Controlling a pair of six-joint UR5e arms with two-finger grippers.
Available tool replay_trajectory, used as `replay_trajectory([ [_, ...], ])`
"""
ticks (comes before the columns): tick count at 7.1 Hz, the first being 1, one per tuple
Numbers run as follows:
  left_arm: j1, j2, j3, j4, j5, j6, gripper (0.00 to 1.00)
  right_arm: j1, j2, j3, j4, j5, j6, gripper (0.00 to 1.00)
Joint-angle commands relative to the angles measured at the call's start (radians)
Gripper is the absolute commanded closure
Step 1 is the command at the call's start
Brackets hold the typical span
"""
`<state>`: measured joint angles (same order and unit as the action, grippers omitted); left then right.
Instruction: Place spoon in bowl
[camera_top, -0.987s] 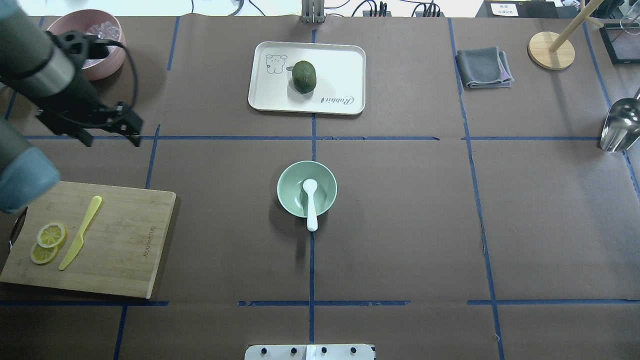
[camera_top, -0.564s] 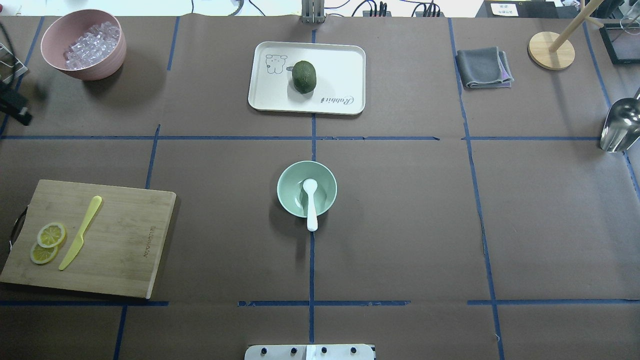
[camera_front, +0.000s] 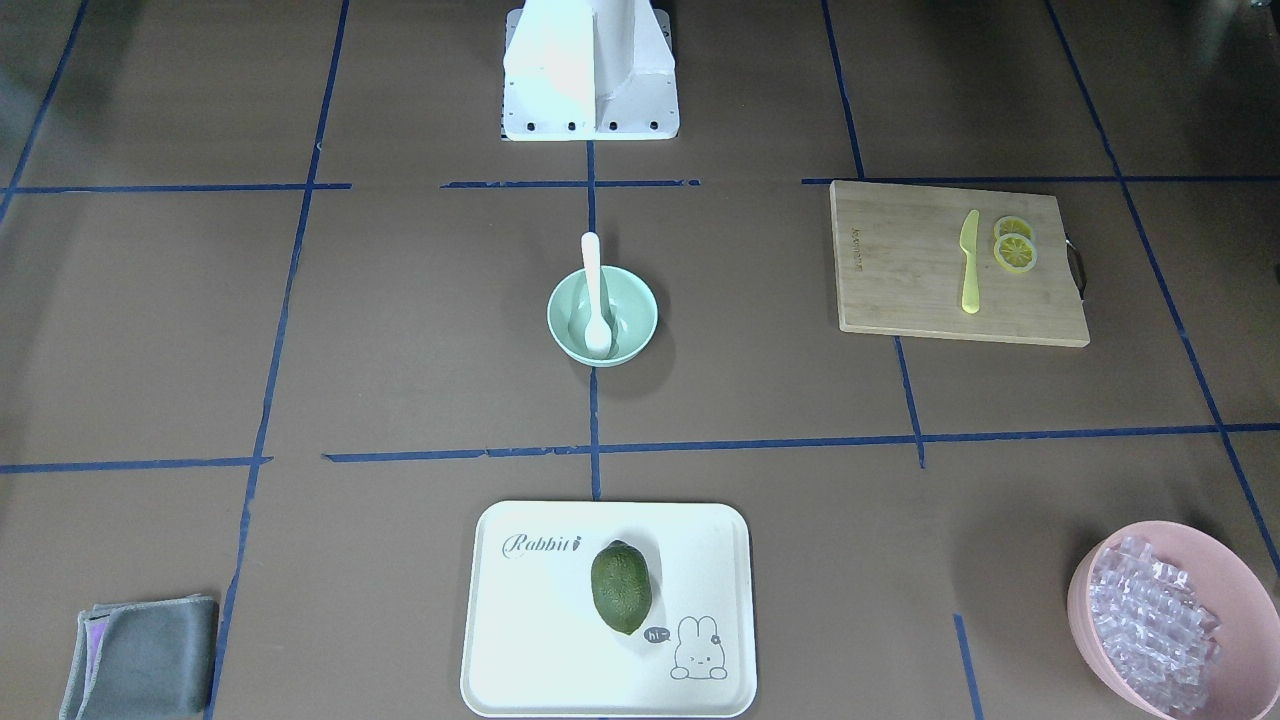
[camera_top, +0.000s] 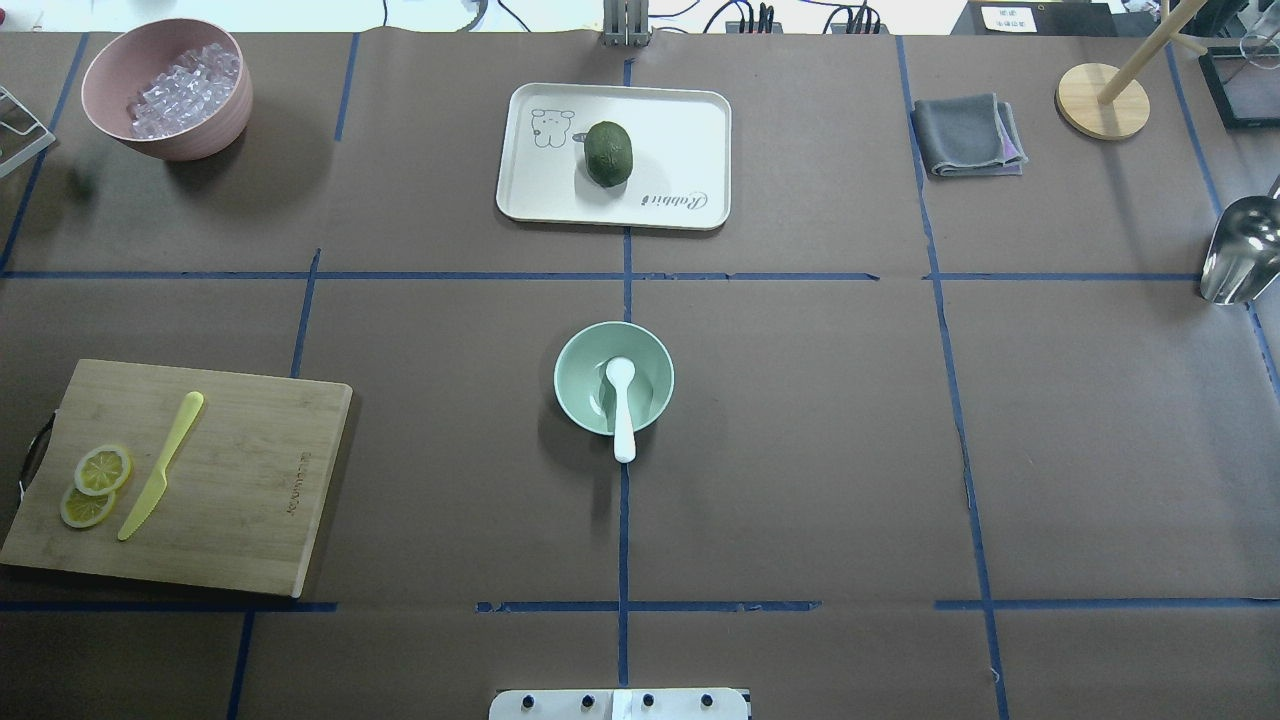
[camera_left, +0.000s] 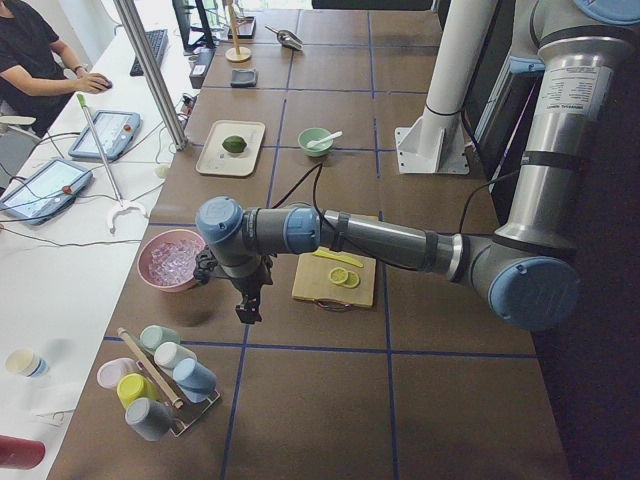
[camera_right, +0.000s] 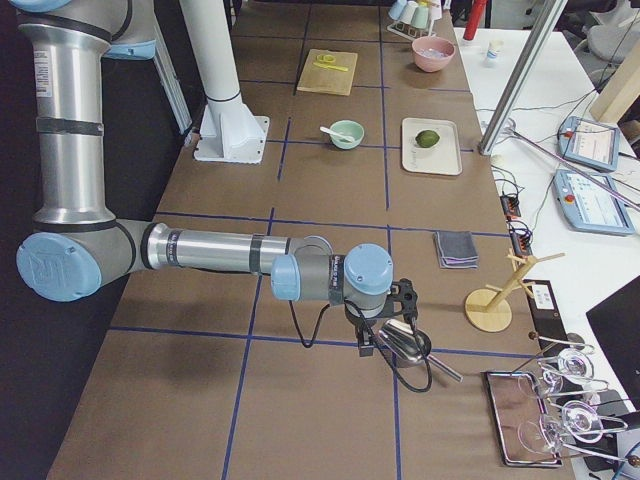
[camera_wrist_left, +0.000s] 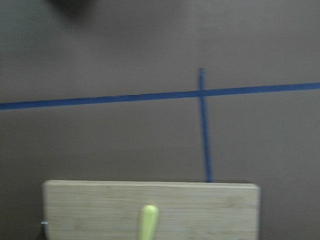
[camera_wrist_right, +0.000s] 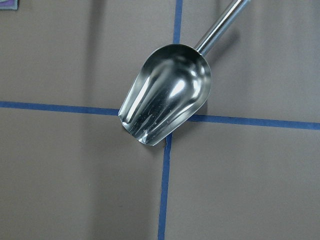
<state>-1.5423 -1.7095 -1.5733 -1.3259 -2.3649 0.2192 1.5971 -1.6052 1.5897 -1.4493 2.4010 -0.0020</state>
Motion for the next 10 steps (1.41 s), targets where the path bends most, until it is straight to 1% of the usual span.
replay_trajectory([
  [1, -0.056, 0.037, 0.064, -0.004, 0.001, 0.086, 0.0, 0.0, -0.004, 0.003, 0.007, 0.004, 0.039, 0.0],
  [3, -0.062, 0.138, 0.053, -0.132, -0.002, 0.071, 0.0, 0.0, -0.01, 0.001, 0.007, 0.004, 0.039, 0.0],
  [7, -0.064, 0.142, 0.019, -0.131, 0.0, 0.068, 0.0, 0.0, -0.01, 0.001, 0.007, 0.004, 0.039, 0.0],
  [10, -0.064, 0.14, 0.019, -0.13, 0.0, 0.068, 0.0, 0.0, -0.01, 0.001, 0.007, 0.004, 0.039, 0.0],
])
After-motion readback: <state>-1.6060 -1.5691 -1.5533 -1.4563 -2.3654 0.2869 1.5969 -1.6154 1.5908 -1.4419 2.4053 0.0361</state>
